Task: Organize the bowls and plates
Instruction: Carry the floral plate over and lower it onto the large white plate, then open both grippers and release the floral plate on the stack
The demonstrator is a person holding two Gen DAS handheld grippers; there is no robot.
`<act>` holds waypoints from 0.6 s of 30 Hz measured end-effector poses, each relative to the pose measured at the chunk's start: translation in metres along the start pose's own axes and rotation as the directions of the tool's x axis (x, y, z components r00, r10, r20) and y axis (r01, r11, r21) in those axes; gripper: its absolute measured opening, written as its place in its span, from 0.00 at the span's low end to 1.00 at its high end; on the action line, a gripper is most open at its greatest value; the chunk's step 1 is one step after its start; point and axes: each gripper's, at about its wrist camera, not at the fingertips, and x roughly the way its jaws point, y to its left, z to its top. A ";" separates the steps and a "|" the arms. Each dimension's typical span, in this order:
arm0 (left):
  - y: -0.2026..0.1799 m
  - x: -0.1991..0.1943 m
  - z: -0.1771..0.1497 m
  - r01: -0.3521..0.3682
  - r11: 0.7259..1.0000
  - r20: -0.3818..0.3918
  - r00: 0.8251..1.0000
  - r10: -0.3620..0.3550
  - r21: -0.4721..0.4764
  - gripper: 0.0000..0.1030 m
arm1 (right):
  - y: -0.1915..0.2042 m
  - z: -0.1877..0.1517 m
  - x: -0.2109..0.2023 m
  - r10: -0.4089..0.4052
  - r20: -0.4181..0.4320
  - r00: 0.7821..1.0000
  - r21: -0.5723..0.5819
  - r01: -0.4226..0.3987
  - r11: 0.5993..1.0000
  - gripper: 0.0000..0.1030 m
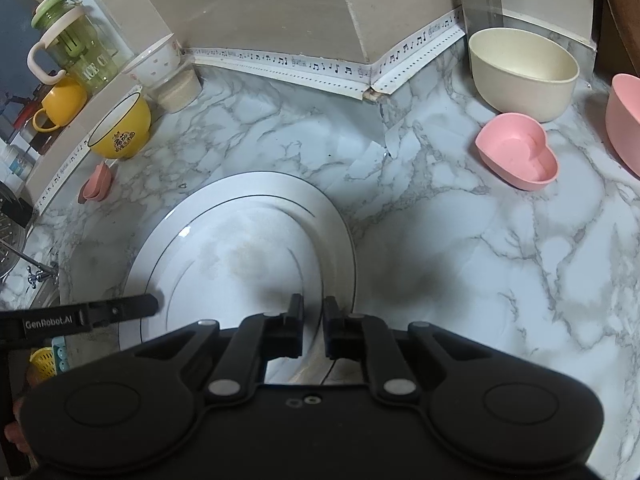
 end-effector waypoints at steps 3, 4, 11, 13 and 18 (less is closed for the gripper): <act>0.002 -0.001 0.001 0.005 1.000 -0.004 1.000 -0.005 0.009 0.08 | 0.002 0.000 0.001 -0.006 -0.001 1.000 -0.009 0.006 1.000 0.09; 0.000 -0.002 0.001 0.000 1.000 -0.001 1.000 0.000 0.017 0.08 | 0.004 0.000 0.002 -0.009 -0.006 1.000 -0.012 0.009 1.000 0.09; -0.008 -0.011 0.000 -0.021 0.999 0.053 0.998 0.018 0.043 0.08 | 0.020 -0.003 0.003 -0.063 0.009 0.998 -0.105 0.064 0.992 0.16; -0.015 -0.015 -0.001 -0.034 0.996 0.074 0.997 0.028 0.078 0.08 | 0.024 -0.004 -0.001 -0.071 0.025 0.997 -0.123 0.073 0.990 0.21; -0.036 -0.023 -0.006 -0.037 0.988 0.107 0.994 0.022 0.149 0.08 | 0.036 -0.008 -0.015 -0.061 0.060 0.996 -0.176 0.070 0.982 0.22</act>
